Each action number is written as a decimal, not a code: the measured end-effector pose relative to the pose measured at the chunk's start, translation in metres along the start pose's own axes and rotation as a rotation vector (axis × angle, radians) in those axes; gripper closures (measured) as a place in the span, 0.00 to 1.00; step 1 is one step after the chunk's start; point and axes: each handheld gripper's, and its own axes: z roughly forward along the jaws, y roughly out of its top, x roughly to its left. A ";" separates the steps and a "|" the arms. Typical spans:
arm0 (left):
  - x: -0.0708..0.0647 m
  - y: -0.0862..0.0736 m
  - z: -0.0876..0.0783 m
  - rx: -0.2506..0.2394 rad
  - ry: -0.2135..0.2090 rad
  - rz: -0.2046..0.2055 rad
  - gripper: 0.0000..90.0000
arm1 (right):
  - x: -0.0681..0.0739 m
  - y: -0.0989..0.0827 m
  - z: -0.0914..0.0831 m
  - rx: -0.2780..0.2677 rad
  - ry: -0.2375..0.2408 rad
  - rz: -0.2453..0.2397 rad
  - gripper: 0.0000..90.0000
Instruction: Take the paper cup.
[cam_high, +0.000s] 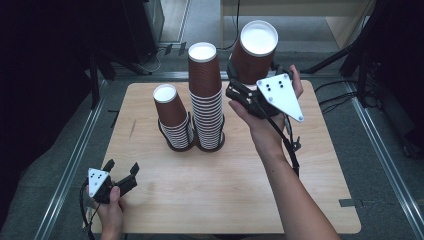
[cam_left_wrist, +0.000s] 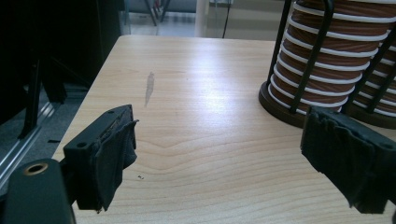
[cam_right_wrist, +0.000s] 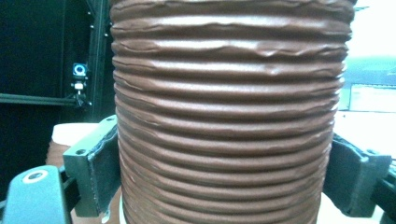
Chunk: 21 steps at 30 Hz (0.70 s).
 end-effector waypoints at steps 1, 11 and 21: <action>0.000 0.000 0.000 -0.001 0.002 0.001 0.11 | -0.002 -0.002 -0.002 0.004 -0.002 0.003 0.14; -0.004 -0.001 0.000 0.009 0.010 0.034 0.11 | -0.021 -0.019 -0.020 0.041 -0.026 0.020 0.14; -0.006 -0.001 0.000 0.013 0.008 0.053 0.11 | -0.027 -0.045 -0.030 0.077 -0.032 0.002 0.14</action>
